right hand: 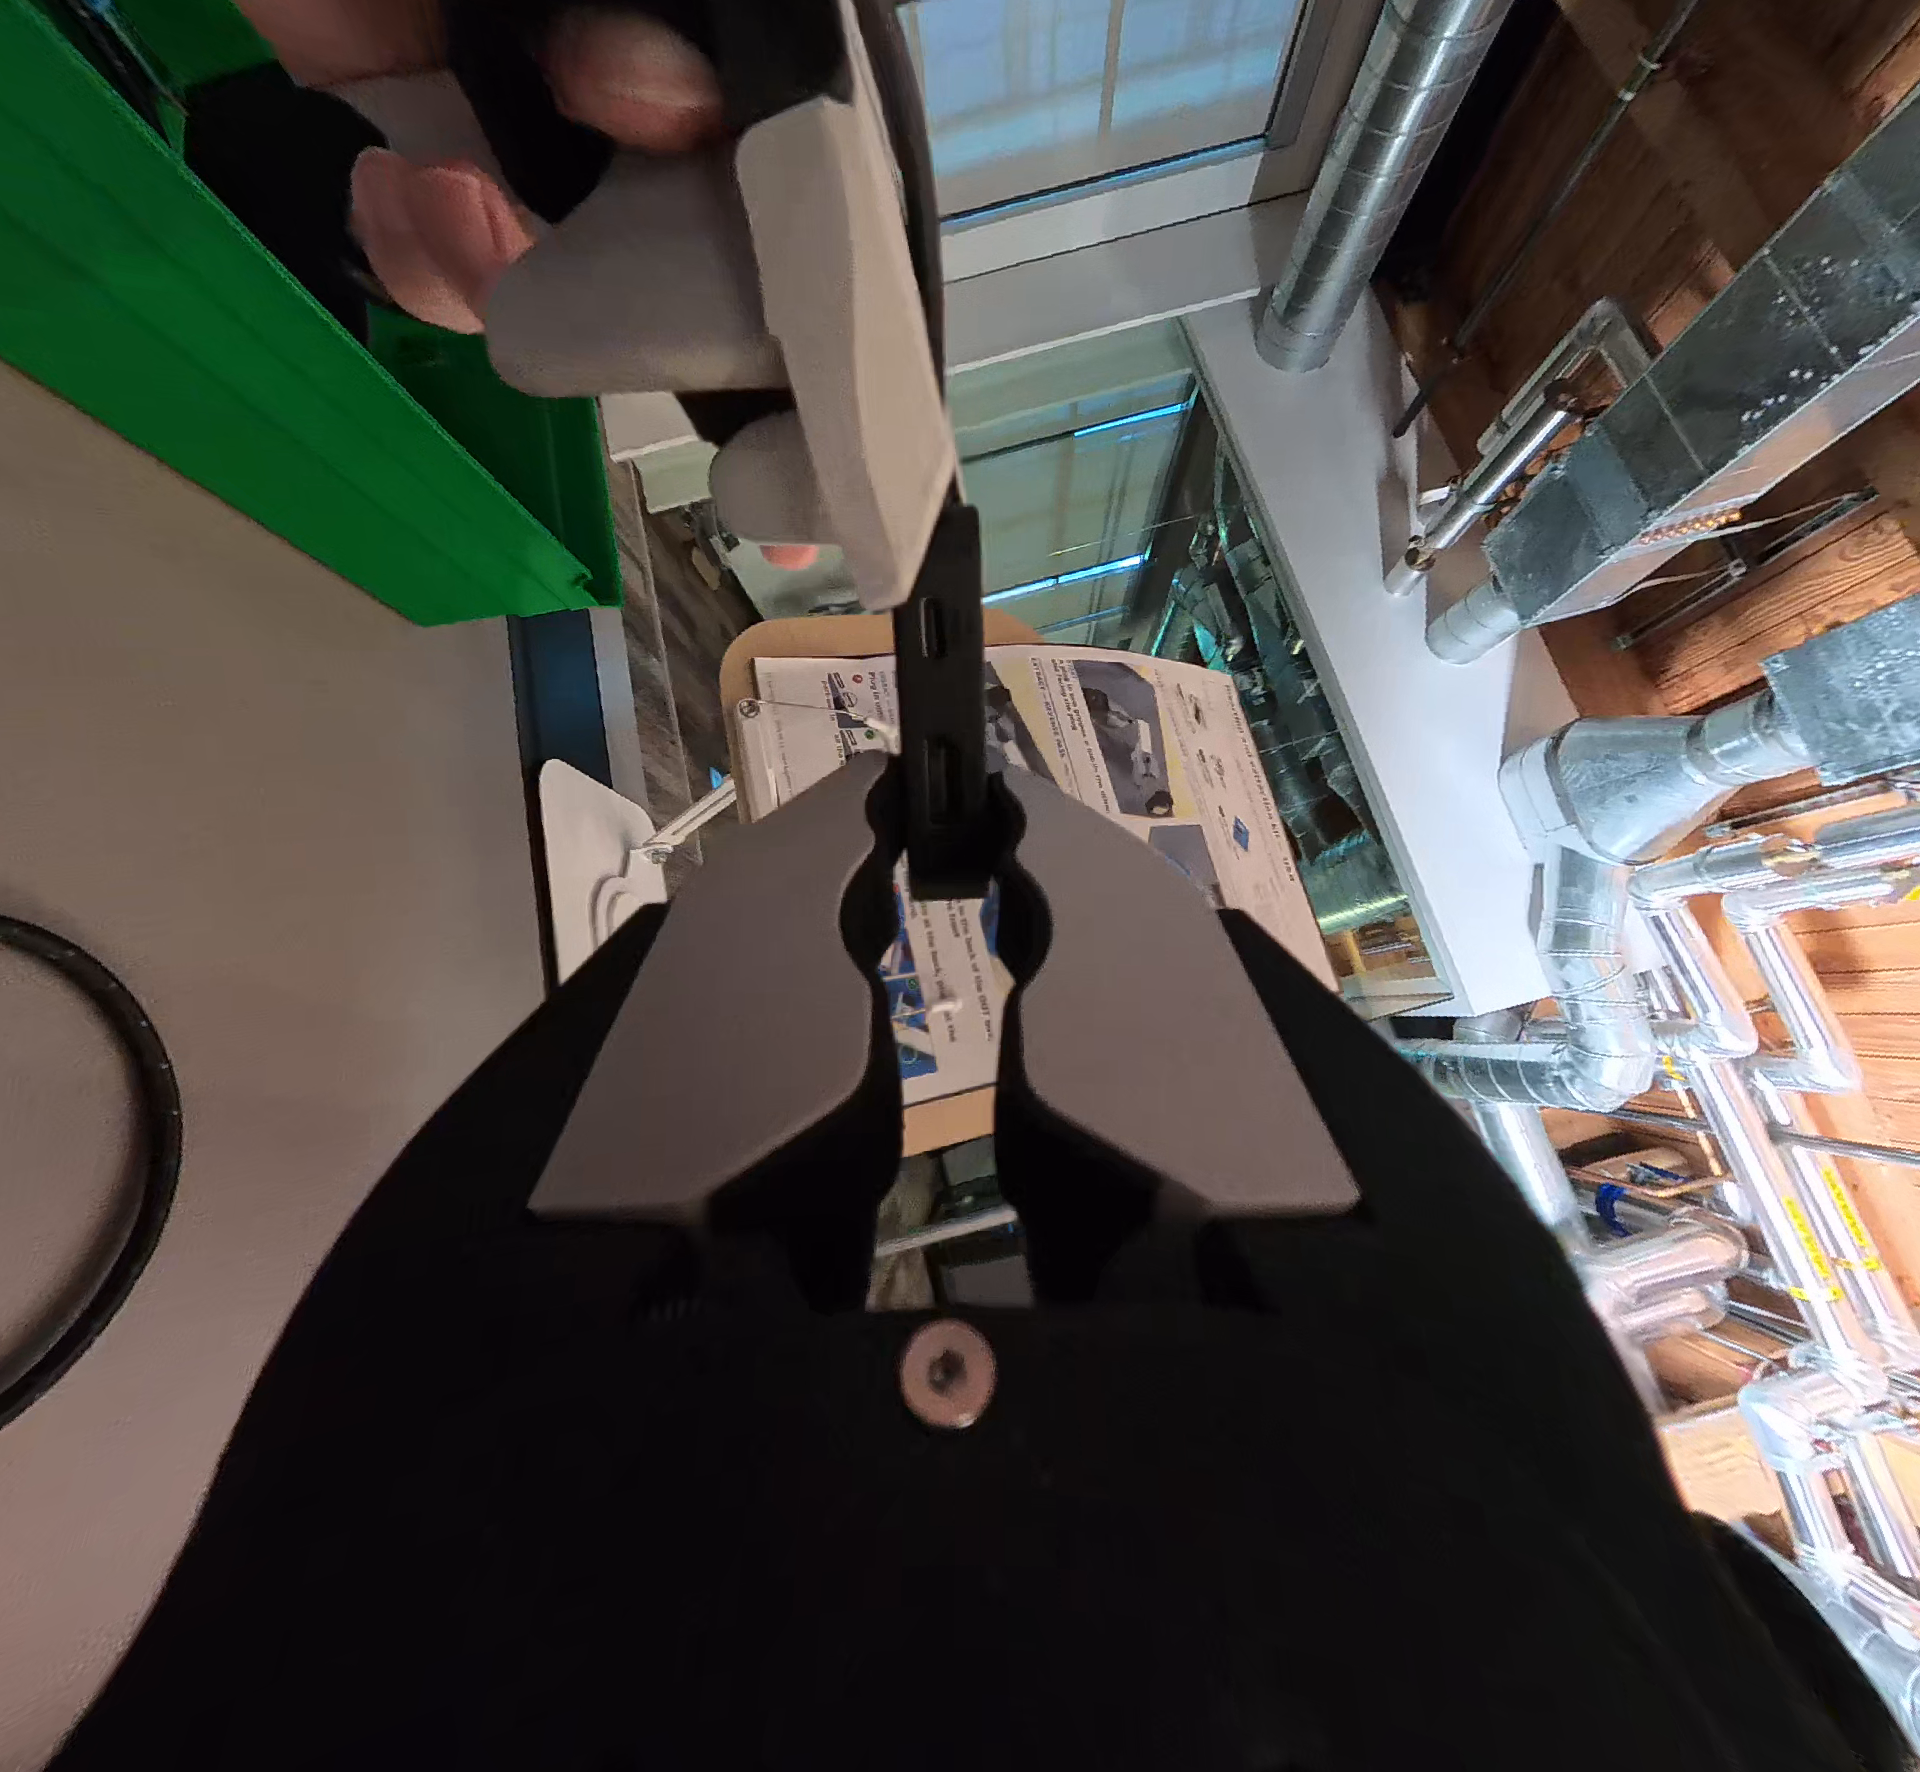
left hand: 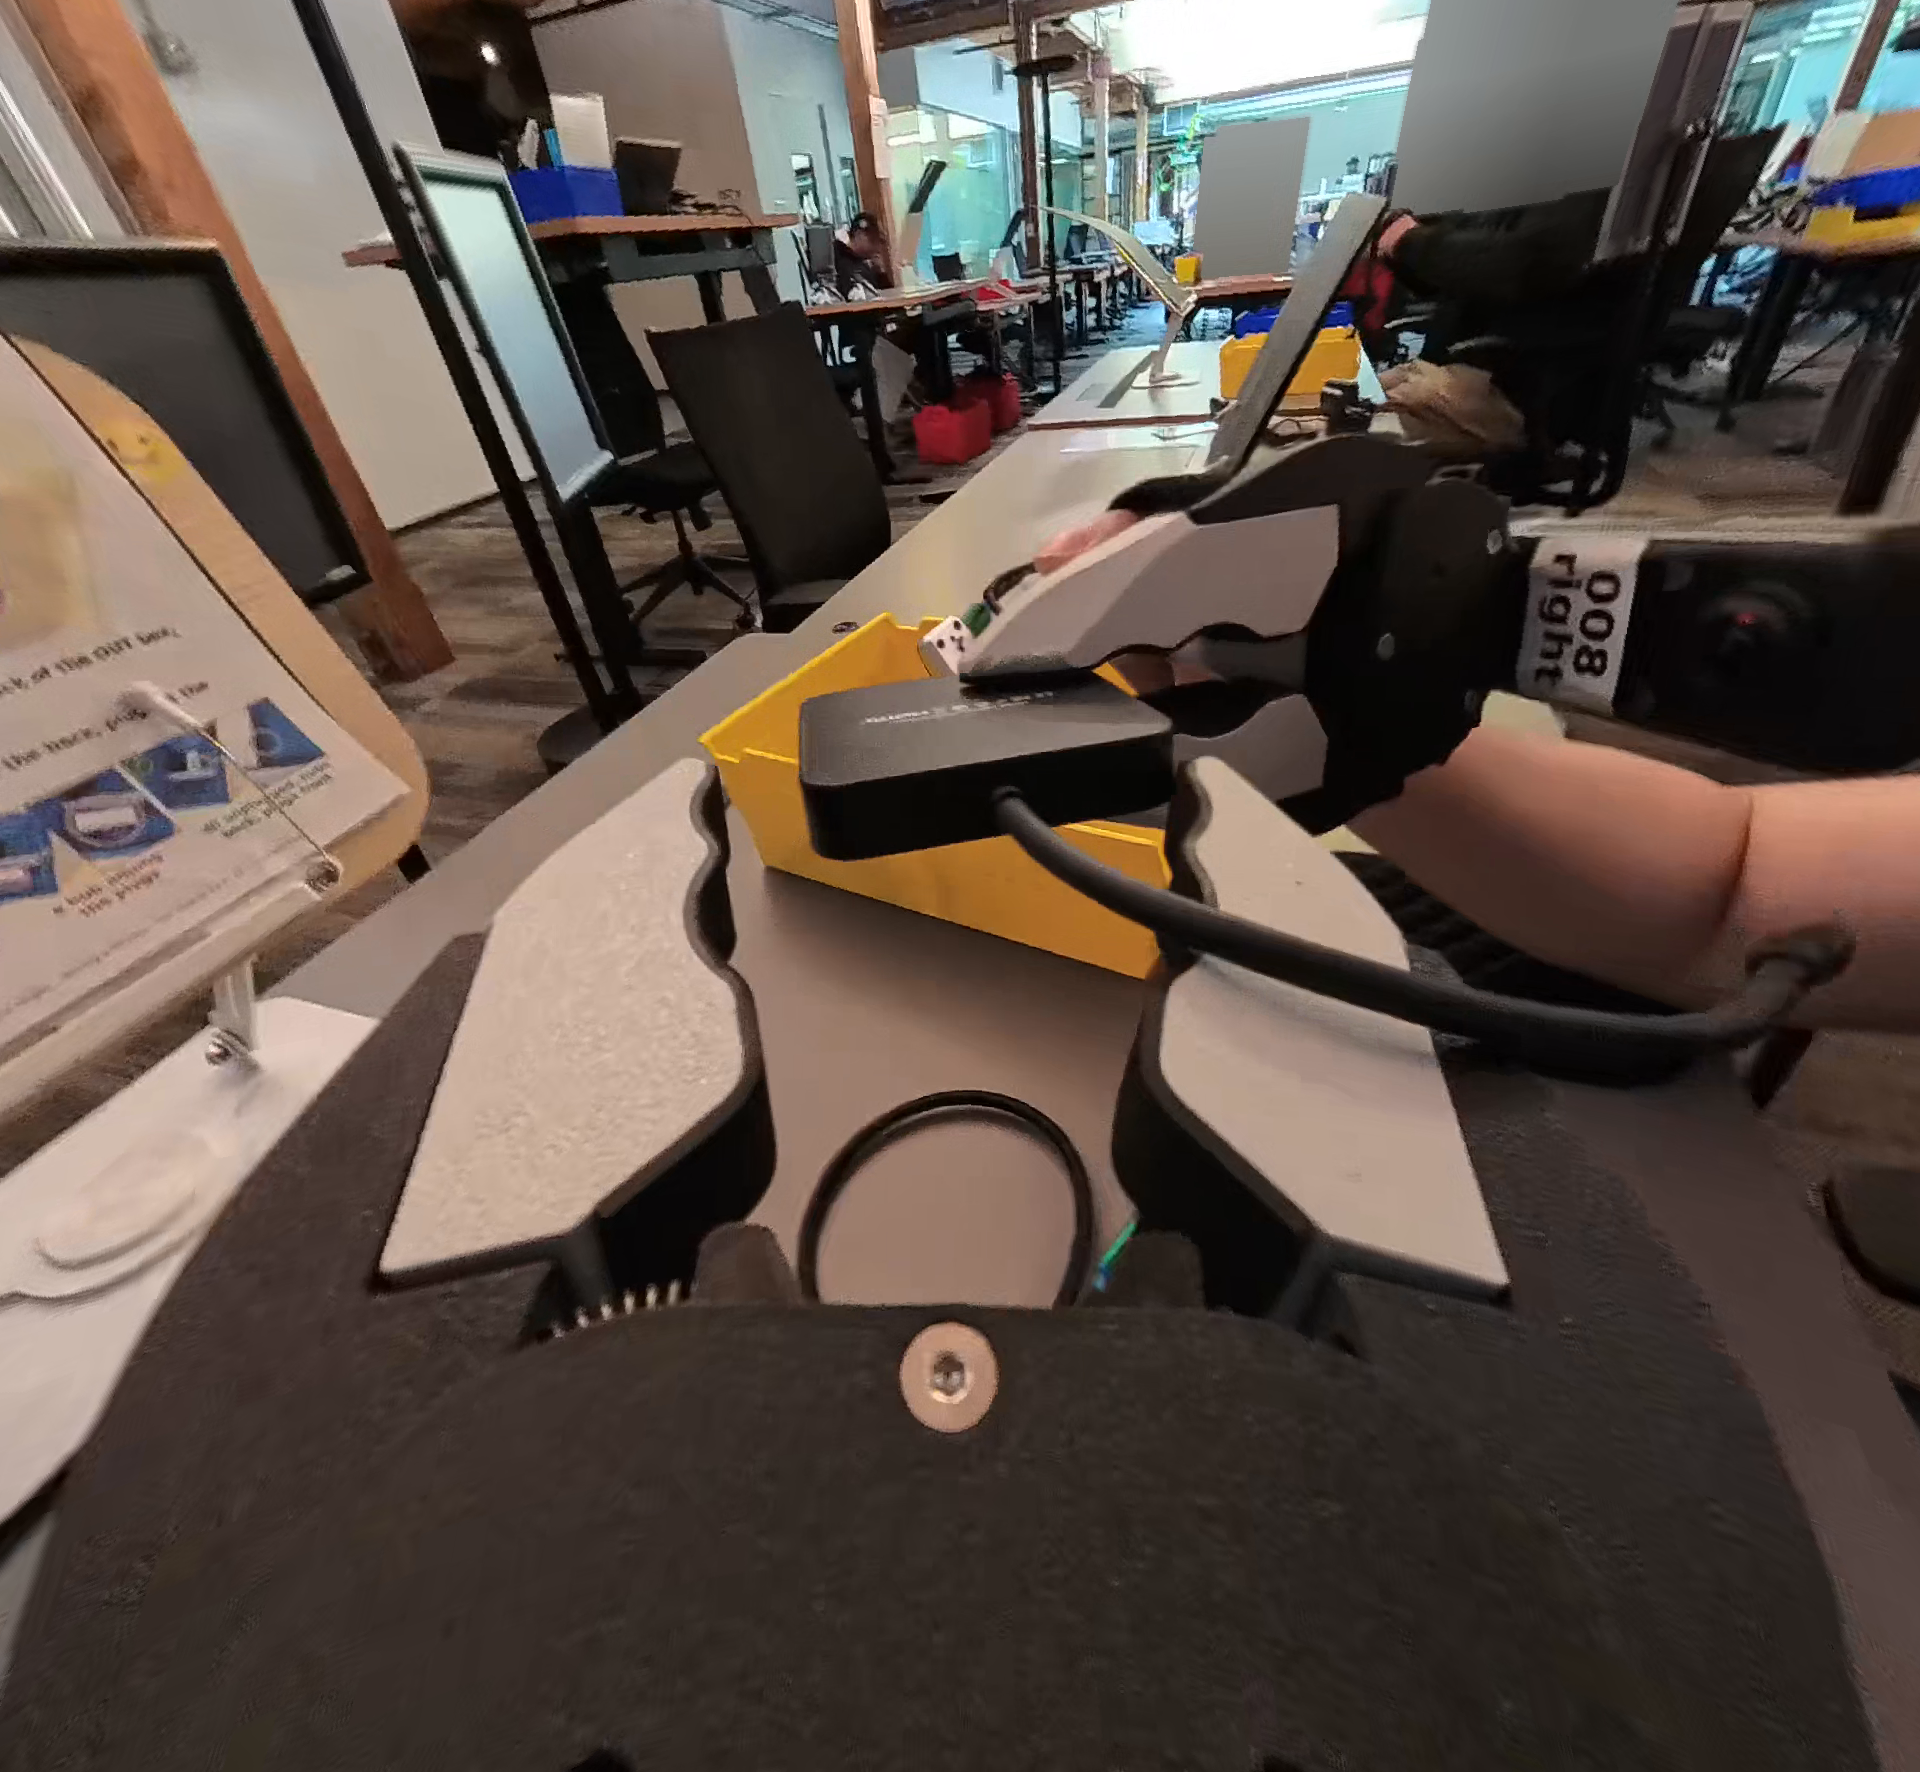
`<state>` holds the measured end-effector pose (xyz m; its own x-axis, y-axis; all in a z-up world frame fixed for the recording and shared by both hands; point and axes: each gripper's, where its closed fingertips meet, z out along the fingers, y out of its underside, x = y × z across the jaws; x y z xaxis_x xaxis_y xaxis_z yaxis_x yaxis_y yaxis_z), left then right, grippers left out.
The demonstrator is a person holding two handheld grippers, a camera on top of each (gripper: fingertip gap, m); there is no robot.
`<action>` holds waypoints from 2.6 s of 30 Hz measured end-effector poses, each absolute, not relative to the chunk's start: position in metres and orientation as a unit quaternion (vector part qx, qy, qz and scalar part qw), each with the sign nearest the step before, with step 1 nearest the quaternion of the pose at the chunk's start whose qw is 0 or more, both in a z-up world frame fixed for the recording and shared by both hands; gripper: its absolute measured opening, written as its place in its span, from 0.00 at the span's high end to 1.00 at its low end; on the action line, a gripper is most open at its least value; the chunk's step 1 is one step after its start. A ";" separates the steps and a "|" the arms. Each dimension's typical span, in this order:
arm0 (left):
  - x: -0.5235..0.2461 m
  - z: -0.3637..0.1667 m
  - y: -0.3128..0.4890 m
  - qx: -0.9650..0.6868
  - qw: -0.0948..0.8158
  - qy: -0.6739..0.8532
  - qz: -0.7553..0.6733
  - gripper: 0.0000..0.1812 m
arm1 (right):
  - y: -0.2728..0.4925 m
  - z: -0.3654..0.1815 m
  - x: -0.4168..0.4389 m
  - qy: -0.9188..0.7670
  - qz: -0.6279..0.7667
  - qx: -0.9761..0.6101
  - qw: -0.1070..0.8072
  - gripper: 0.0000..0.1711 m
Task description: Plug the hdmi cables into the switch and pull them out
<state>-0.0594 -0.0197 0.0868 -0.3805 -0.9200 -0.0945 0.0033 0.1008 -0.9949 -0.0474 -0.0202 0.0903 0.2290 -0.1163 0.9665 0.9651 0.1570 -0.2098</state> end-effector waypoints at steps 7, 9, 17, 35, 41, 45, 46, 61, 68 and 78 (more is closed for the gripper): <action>-0.054 0.081 -0.030 -0.373 0.386 0.613 -0.580 0.58 | -0.019 0.085 -0.053 -0.458 -0.460 -0.462 0.605 0.92; -0.054 0.081 -0.030 -0.367 0.395 0.609 -0.582 0.60 | -0.019 0.086 -0.053 -0.457 -0.466 -0.457 0.604 0.92; -0.052 0.079 -0.030 -0.359 0.394 0.611 -0.585 0.59 | -0.020 0.083 -0.052 -0.469 -0.457 -0.463 0.597 0.92; -0.098 0.149 0.058 -0.355 0.519 0.473 -0.617 0.59 | 0.005 0.028 -0.052 -0.321 0.012 -0.703 0.635 0.83; -0.137 0.178 0.093 -0.350 0.562 0.430 -0.613 0.59 | 0.001 -0.084 -0.087 -0.329 0.175 -0.798 0.474 0.91; -0.143 0.182 0.100 -0.352 0.575 0.421 -0.607 0.59 | 0.003 -0.131 -0.088 -0.336 0.139 -0.846 0.391 0.94; -0.143 0.182 0.100 -0.351 0.574 0.420 -0.608 0.59 | 0.002 -0.141 -0.088 -0.331 0.138 -0.856 0.373 0.94; -0.128 0.173 0.088 -0.351 0.565 0.446 -0.599 0.59 | 0.003 -0.158 -0.080 -0.282 0.176 -0.877 0.348 0.94; -0.114 0.158 0.083 -0.348 0.574 0.480 -0.565 0.59 | 0.009 -0.106 -0.075 -0.272 0.171 -0.851 0.416 0.94; -0.093 0.138 0.066 -0.343 0.572 0.514 -0.539 0.59 | 0.006 0.027 -0.054 -0.252 0.094 -0.823 0.501 0.94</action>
<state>-0.0928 0.0665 0.1383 -0.1102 -0.9697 -0.2181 0.2650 0.1828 -0.9468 -0.0543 0.0064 0.0274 0.8550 0.5094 0.0977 0.3207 -0.3711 -0.8715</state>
